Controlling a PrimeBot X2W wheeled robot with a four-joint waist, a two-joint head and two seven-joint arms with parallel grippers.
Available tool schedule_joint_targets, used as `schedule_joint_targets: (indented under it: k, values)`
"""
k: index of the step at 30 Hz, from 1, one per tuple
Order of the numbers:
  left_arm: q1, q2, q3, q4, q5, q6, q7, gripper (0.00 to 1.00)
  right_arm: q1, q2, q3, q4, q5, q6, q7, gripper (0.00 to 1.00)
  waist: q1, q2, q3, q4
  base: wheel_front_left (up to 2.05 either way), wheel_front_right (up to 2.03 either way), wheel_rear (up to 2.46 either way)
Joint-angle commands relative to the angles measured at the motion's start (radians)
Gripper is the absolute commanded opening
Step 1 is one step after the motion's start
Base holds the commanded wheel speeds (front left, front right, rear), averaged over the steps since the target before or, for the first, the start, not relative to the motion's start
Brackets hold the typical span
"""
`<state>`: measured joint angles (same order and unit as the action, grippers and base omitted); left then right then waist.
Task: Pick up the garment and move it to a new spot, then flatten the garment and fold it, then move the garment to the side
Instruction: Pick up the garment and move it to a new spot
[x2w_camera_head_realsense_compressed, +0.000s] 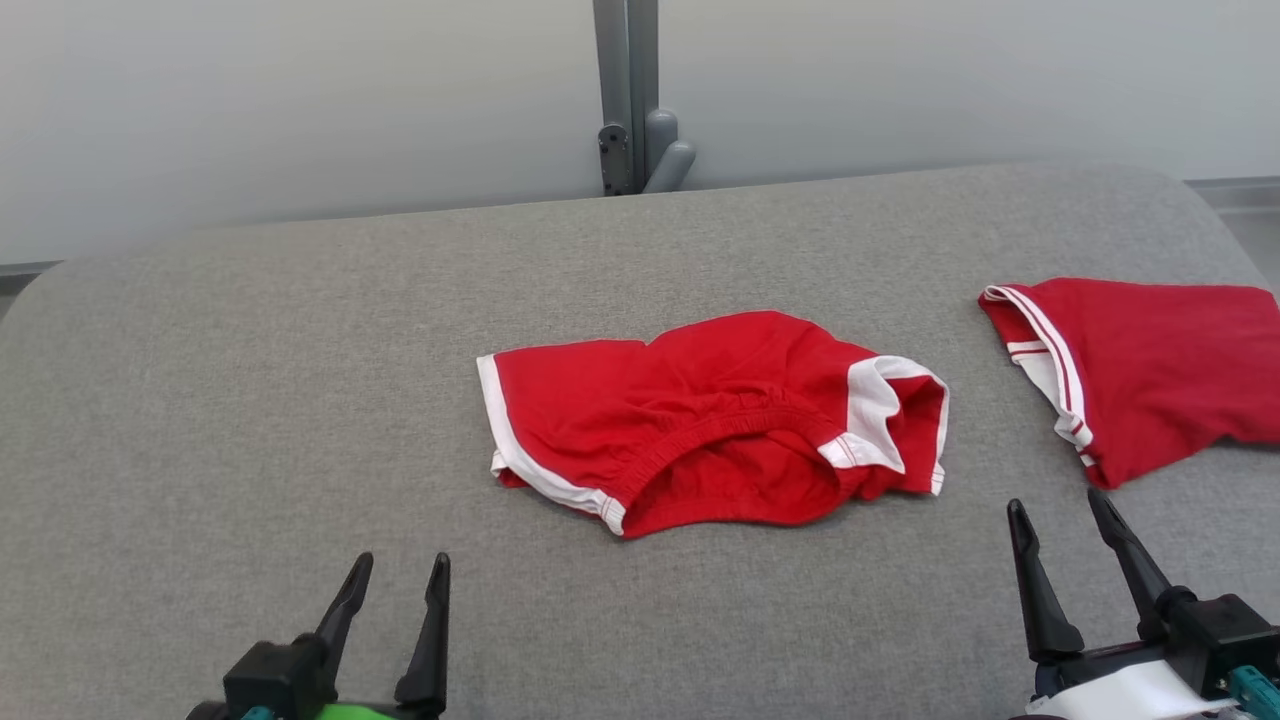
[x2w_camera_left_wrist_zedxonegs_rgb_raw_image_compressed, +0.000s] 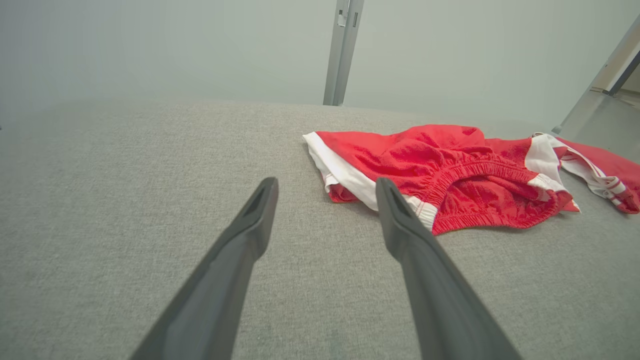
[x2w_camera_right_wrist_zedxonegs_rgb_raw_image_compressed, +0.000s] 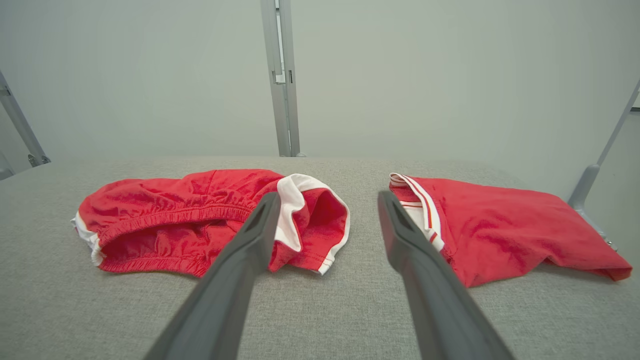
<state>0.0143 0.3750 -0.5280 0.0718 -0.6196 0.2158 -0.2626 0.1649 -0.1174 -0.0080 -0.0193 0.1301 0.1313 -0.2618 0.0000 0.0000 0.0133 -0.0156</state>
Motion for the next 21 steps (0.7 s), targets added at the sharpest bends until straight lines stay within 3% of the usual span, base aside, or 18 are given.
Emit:
schedule_joint_targets:
  k: [1,10,21]
  values:
    - [0.032,0.003,0.017,-0.003,0.013,-0.009,-0.002,1.00,0.019,-0.007,-0.008,0.003,0.006,-0.001,-0.004,1.00,0.0000,0.0000,-0.019,0.033,0.00,0.00,0.00]
    - [0.166,-0.045,0.195,-0.022,0.140,-0.122,-0.002,1.00,0.018,-0.024,-0.068,0.028,0.015,-0.001,-0.004,1.00,0.0000,0.0000,-0.031,0.105,0.00,0.00,0.00]
    - [0.206,-0.131,0.319,0.020,0.236,-0.245,-0.002,1.00,0.012,-0.024,-0.104,0.068,0.014,-0.001,-0.004,1.00,0.0000,0.0000,-0.045,0.123,0.00,0.00,0.00]
